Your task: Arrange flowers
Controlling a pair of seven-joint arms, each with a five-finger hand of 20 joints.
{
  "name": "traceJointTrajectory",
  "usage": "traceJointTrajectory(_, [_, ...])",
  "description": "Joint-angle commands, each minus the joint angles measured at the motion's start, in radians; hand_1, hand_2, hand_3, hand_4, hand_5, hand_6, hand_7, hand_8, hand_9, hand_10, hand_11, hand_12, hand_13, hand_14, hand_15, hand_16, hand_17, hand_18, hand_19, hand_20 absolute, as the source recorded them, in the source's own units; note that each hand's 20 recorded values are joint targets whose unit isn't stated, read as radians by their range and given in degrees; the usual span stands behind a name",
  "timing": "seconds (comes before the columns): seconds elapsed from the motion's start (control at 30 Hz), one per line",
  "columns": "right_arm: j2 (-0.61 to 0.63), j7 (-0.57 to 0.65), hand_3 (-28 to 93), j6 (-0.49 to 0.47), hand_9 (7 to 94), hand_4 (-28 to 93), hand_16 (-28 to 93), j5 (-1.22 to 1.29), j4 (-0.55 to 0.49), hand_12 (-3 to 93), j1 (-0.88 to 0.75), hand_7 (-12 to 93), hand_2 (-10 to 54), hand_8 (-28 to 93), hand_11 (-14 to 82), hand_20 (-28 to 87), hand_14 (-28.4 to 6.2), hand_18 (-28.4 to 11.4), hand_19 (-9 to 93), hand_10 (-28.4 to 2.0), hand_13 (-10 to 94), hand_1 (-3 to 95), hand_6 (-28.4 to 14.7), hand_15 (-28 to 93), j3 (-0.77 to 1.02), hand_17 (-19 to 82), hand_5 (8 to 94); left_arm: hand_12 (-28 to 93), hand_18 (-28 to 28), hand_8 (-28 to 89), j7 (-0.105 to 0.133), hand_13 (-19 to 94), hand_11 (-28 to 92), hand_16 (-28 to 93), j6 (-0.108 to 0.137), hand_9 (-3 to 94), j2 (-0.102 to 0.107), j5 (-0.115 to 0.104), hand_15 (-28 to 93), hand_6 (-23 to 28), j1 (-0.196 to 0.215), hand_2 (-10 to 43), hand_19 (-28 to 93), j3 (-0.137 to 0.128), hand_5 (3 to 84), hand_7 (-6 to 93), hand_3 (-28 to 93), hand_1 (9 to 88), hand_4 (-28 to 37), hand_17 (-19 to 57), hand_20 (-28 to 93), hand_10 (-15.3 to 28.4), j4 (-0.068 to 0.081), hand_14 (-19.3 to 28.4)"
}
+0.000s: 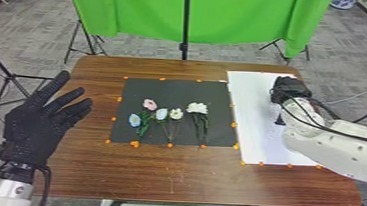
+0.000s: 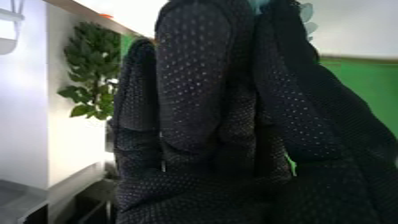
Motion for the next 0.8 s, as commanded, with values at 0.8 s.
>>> traceJointTrajectory(0.8, [-0.039, -0.057, 68, 0.030, 93.7, -28, 25, -0.091, -0.376, 29.2, -0.127, 24, -9.5, 4, 18.2, 12, -1.5, -15.2, 88, -5.2, 85, 55.8, 3.6, 52, 0.077, 38, 85.8, 12, 24.4, -11, -0.006, 18, 20, -8, 0.016, 24.7, 0.002, -0.009, 49, 4.7, 0.009, 6.6, 53, 0.006, 26.1, 16.1, 75, 21.9, -27.1, -10.5, 34, 18.3, 0.007, 27.2])
